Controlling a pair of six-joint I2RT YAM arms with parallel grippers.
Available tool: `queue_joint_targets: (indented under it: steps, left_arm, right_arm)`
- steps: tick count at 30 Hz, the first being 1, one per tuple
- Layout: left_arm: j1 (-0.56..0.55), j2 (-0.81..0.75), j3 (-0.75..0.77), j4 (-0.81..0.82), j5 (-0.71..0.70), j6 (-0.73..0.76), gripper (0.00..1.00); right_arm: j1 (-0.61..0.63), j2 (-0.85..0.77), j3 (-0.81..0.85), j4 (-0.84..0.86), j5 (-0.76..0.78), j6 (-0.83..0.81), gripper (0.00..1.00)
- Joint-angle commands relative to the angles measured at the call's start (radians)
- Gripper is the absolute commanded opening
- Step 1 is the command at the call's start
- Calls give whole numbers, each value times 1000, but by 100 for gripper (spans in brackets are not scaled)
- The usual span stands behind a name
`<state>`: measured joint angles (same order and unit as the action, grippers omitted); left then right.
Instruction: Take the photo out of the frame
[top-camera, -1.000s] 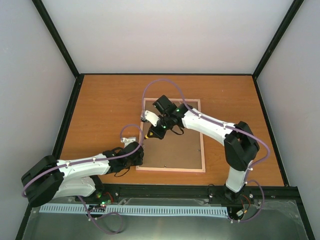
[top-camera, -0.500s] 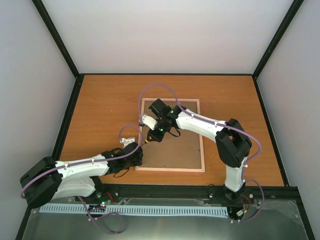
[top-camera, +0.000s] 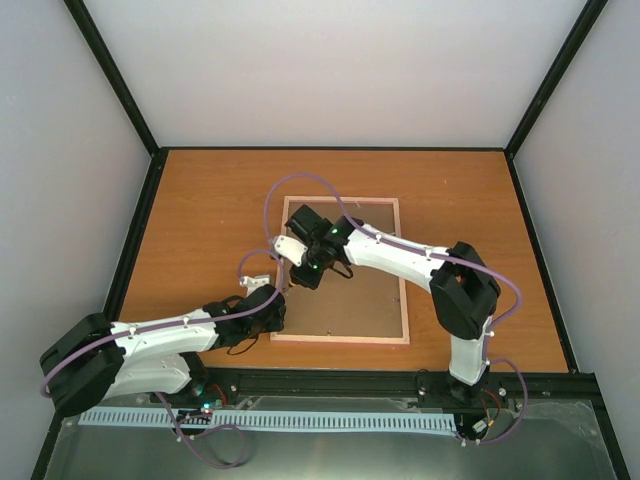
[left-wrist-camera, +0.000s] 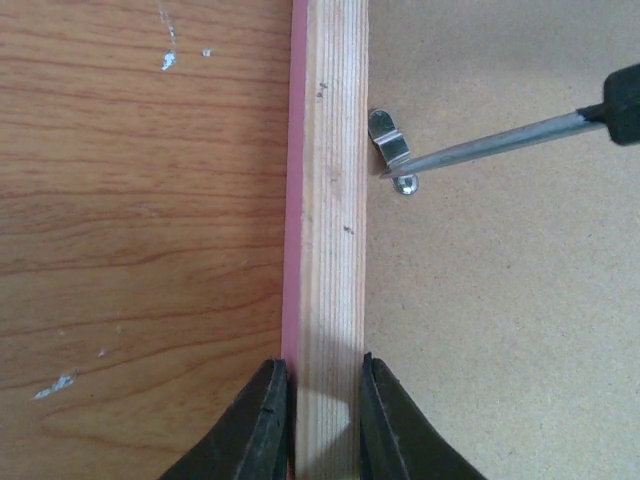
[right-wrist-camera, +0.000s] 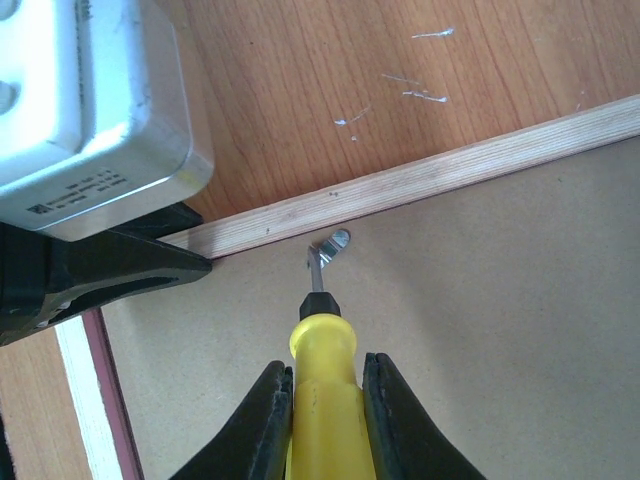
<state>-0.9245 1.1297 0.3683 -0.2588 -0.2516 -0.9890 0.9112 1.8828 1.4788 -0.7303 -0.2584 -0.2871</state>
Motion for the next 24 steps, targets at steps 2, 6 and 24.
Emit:
queue_joint_targets:
  steps: [2,6,24]
  left_arm:
    - [7,-11,1,30,3,-31,1]
    - [7,2,10,34,3,-25,1]
    - [7,-7,11,27,-4,-18,1]
  right_arm:
    - [32,-21,17,12,139,-9,3]
    - [42,19,45,-17,38,-13,3]
    - [43,-82,5,-3,315,-32,3]
